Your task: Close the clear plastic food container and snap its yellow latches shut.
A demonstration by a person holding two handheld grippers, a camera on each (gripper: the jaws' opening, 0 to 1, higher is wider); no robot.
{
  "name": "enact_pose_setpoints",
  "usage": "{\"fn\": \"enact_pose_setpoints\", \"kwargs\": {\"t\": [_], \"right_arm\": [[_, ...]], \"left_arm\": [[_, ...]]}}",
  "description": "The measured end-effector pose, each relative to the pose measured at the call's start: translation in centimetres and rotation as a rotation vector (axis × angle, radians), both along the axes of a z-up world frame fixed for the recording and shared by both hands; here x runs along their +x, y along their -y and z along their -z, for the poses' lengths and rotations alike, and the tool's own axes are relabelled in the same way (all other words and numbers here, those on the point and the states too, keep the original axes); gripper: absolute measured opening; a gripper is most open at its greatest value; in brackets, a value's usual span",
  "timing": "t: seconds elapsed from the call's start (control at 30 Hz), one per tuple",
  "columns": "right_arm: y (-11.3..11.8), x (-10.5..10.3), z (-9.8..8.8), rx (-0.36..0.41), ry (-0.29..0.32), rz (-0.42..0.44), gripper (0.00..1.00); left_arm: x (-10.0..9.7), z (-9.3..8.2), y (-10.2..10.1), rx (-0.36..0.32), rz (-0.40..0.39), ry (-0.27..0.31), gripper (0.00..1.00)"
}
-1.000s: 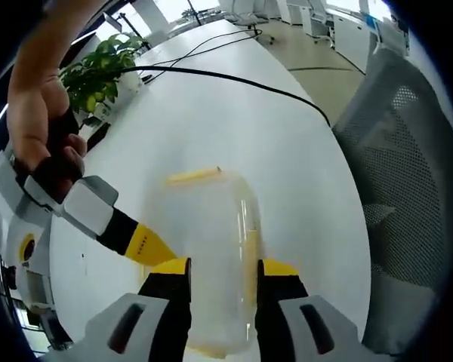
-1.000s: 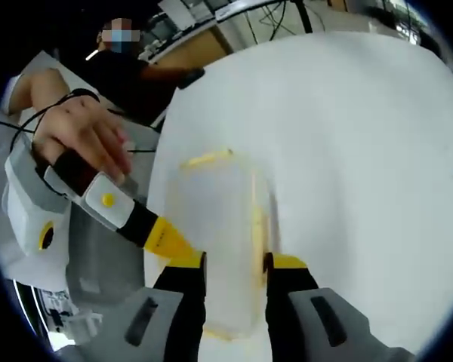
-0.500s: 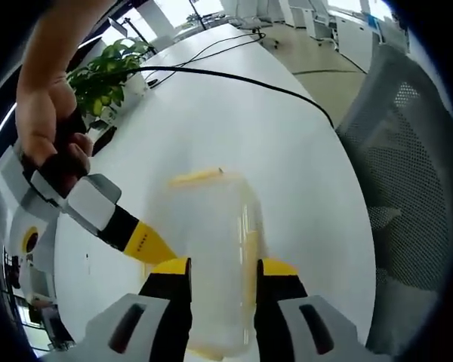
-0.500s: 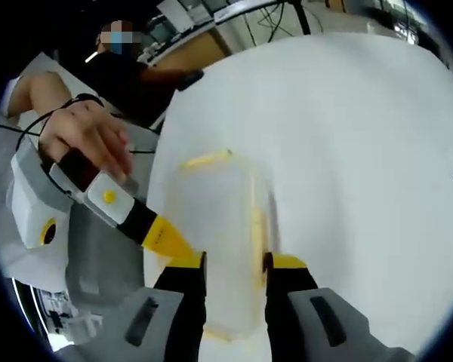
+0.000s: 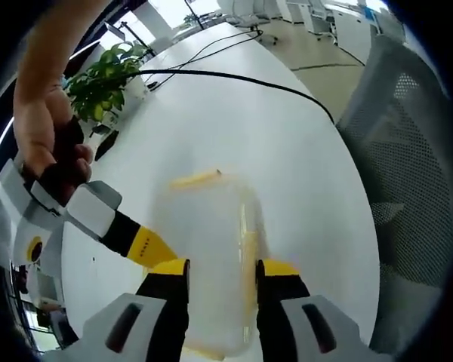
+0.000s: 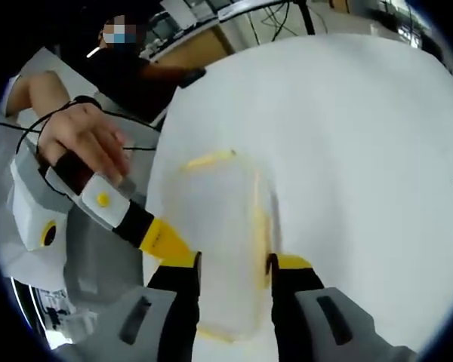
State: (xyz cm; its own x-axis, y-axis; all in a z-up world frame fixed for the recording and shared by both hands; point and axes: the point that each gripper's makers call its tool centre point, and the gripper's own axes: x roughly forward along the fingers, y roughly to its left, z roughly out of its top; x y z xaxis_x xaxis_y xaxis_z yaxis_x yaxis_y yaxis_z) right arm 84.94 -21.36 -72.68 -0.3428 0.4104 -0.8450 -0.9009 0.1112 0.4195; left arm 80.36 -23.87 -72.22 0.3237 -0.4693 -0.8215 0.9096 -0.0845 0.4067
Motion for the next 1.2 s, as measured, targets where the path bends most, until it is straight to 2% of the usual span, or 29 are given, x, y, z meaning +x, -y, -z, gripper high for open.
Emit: {"fn": "enact_pose_setpoints", "kwargs": {"t": [0.07,0.1,0.27,0.37,0.47,0.6,0.67,0.8,1.03,1.2], "right_arm": [[0.0,0.4,0.0,0.016,0.031,0.019,0.38],[0.0,0.5,0.0,0.019,0.044,0.021,0.39],[0.7,1.1,-0.8,0.038,0.146,0.029,0.37],[0.8,0.8,-1.9,0.093,0.195,0.088,0.38],[1.1,0.5,-3.1,0.142,0.253,0.154,0.39],[1.9,-0.3,-4.2,0.177,0.344,0.228,0.39],[3.0,-0.7,-4.2,0.163,0.378,0.252,0.40],[4.6,-2.5,-4.4,0.149,0.383,0.303,0.41],[5.5,-5.2,-4.7,0.145,0.393,0.368,0.41],[5.7,-5.8,-5.0,0.167,0.407,0.443,0.42]], "left_arm": [[-0.6,-0.2,0.1,-0.032,-0.048,-0.066,0.29],[-0.6,-0.5,0.3,-0.053,-0.057,-0.072,0.29],[-0.7,-2.3,0.0,-0.126,-0.107,-0.079,0.33],[-0.4,-3.4,-0.8,-0.198,-0.178,-0.089,0.33],[-0.1,-3.9,-1.6,-0.233,-0.223,-0.094,0.35],[0.2,-4.4,-2.9,-0.281,-0.293,-0.108,0.36],[0.4,-4.4,-3.6,-0.305,-0.331,-0.112,0.36],[0.1,-4.4,-4.6,-0.330,-0.375,-0.127,0.36],[-0.5,-4.2,-5.9,-0.348,-0.428,-0.157,0.36],[-0.6,-4.1,-6.7,-0.358,-0.462,-0.170,0.36]]}}
